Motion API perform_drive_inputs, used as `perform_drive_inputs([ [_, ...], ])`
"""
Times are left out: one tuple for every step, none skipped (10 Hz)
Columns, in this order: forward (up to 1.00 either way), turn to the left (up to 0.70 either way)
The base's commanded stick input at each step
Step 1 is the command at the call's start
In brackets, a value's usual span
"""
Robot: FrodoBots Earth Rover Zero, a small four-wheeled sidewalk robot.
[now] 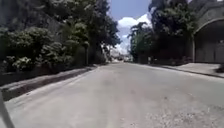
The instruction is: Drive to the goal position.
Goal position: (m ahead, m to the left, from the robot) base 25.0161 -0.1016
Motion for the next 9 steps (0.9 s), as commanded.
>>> perform_drive_inputs([
  [1.00,-0.36],
  [1.00,-0.21],
  [1.00,0.04],
  [1.00,0.04],
  [1.00,0.04],
  [1.00,0.04],
  [1.00,0.04],
  [1.00,0.04],
  [1.00,0.04],
])
